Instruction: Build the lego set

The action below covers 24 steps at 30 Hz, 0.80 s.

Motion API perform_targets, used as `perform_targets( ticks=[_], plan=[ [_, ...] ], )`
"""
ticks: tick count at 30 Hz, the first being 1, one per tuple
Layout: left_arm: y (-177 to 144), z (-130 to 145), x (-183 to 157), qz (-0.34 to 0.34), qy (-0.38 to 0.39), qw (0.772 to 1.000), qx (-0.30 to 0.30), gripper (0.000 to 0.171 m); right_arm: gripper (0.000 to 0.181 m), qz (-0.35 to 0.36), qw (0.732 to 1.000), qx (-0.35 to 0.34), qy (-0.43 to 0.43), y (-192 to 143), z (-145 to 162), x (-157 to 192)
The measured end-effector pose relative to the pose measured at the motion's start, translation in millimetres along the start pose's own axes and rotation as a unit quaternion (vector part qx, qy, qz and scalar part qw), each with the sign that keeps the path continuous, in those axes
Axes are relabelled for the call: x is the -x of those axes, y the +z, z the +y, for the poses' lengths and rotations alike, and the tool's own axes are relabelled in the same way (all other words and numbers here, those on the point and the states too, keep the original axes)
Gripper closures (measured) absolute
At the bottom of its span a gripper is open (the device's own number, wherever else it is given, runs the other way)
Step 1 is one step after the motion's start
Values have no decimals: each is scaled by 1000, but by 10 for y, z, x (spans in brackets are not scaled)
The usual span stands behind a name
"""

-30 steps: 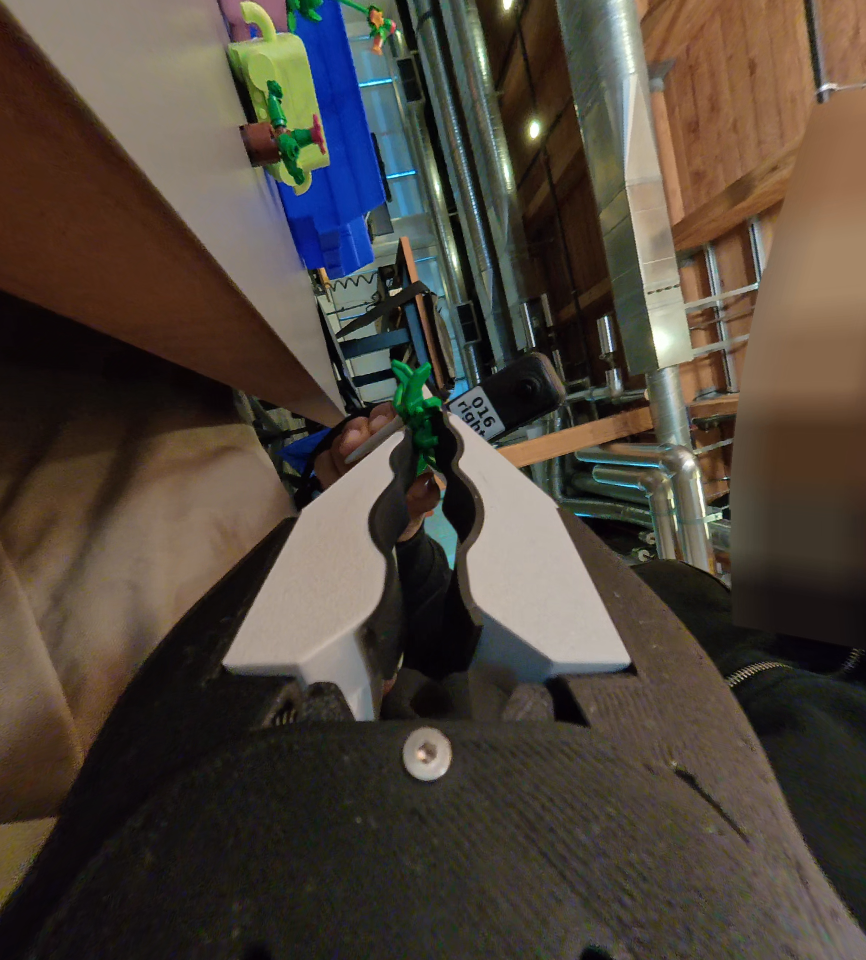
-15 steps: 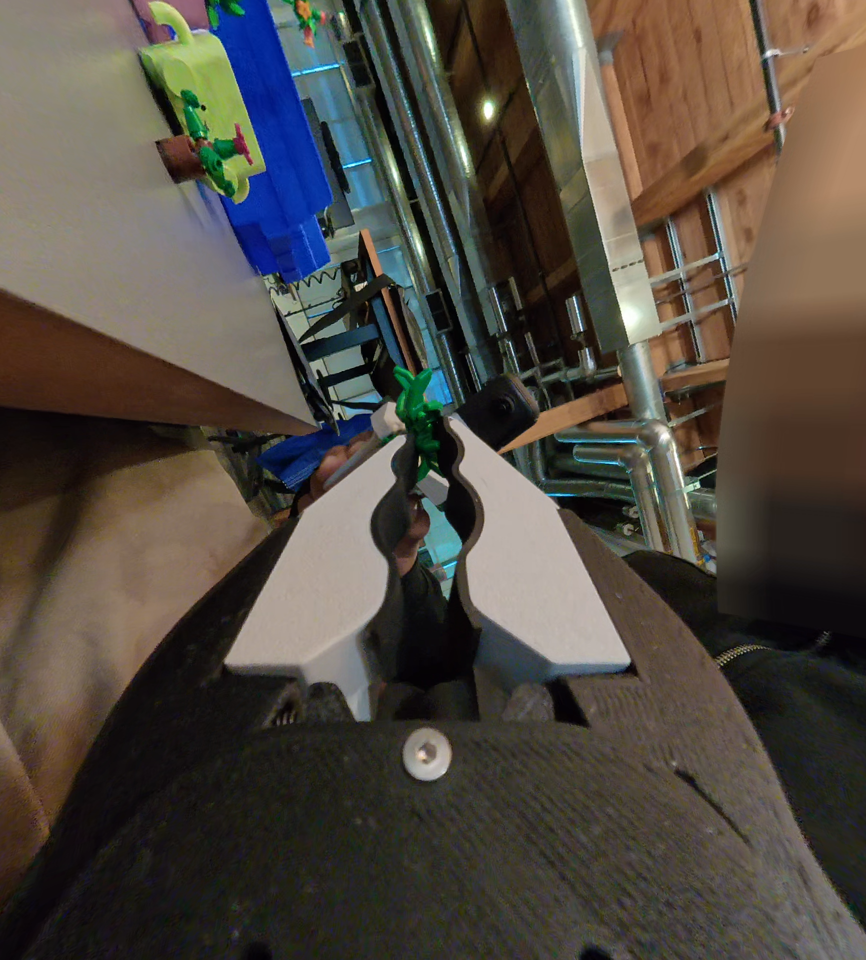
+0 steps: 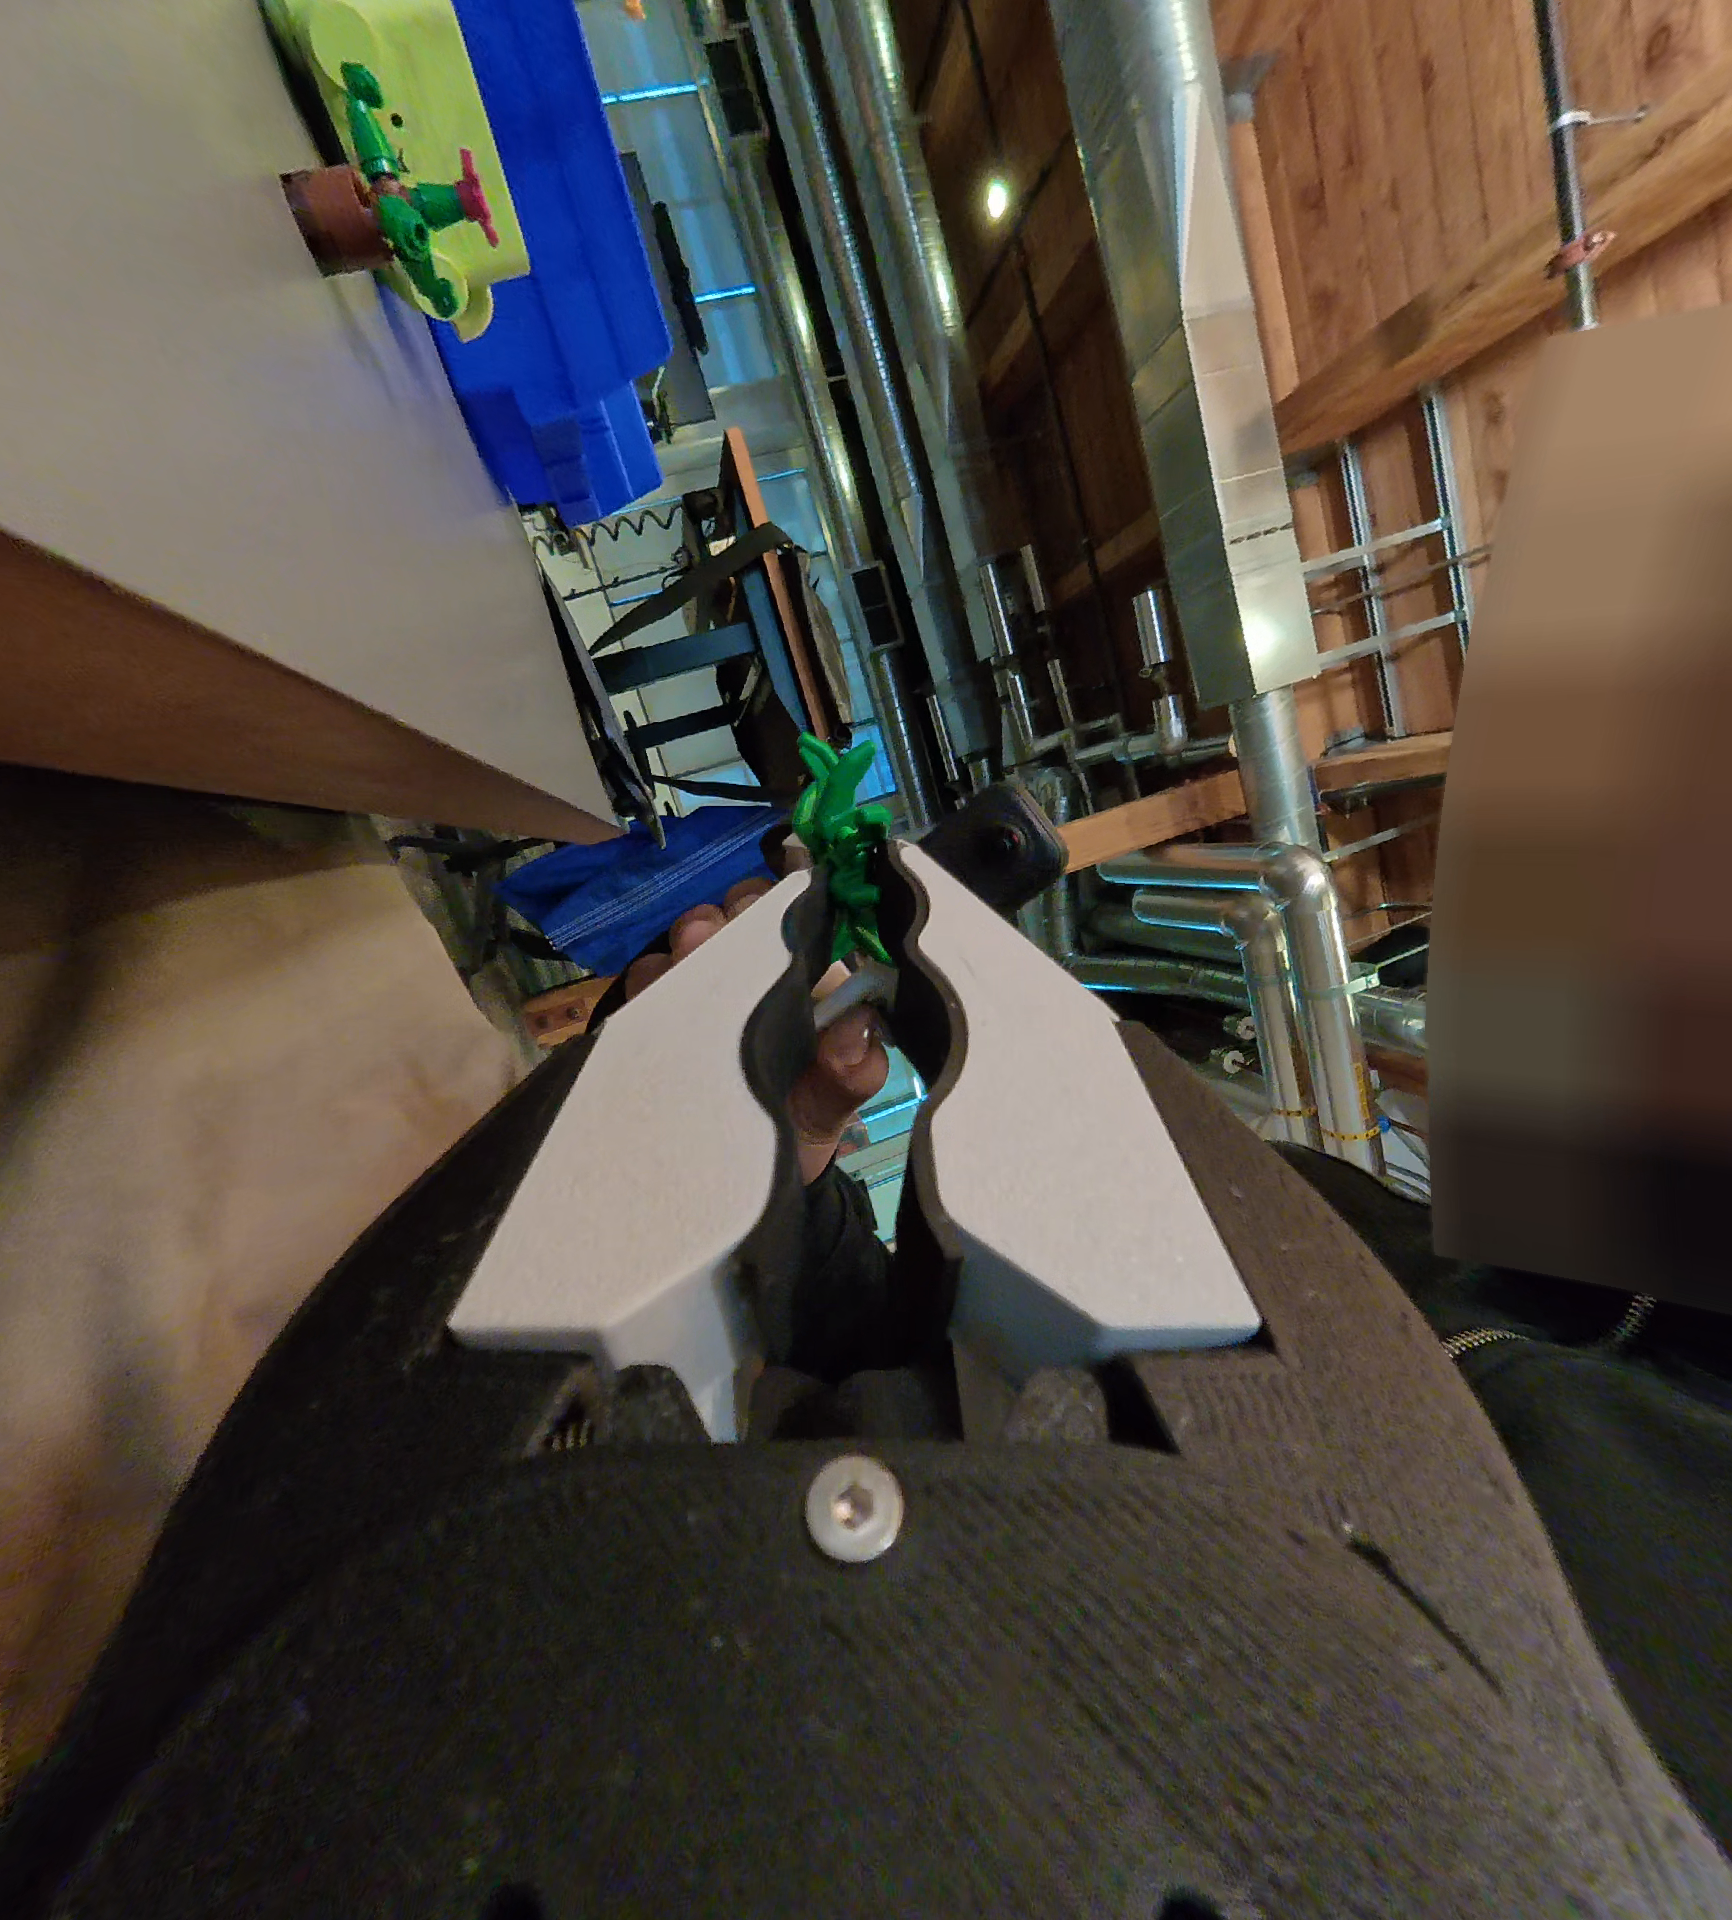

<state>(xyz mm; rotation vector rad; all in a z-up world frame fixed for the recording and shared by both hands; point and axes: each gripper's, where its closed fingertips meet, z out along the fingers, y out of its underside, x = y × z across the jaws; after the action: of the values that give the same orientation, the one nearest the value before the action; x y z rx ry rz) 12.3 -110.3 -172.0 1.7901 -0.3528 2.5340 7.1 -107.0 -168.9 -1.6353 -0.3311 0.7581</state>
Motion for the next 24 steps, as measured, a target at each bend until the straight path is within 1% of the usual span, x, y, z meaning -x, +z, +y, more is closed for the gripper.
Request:
perform_targets(
  ticks=[3, 8, 14, 18, 23, 24],
  plan=[
    [3, -12, -37, 5, 1, 1000, -5, 161, 180, 14, 1000, 0, -22, -15, -11, -7],
    [12, -31, -101, 10, 8, 1000, -7, 161, 180, 19, 999, 5, -31, -11, -14, 12],
    [-6, -52, -81, 12, 3, 1000, -15, 161, 180, 20, 999, 21, -33, -30, -12, 18],
    [-4, -36, -66, 12, 4, 1000, -10, 161, 180, 39, 995, 73, -61, -42, 103, -34],
    [17, 8, -30, -2, 27, 1000, 7, 161, 179, 66, 984, 144, -77, -35, 292, -96],
    [14, 3, -15, -8, 33, 999, 6, 161, 179, 67, 983, 148, -84, -35, 297, -88]
  ],
)
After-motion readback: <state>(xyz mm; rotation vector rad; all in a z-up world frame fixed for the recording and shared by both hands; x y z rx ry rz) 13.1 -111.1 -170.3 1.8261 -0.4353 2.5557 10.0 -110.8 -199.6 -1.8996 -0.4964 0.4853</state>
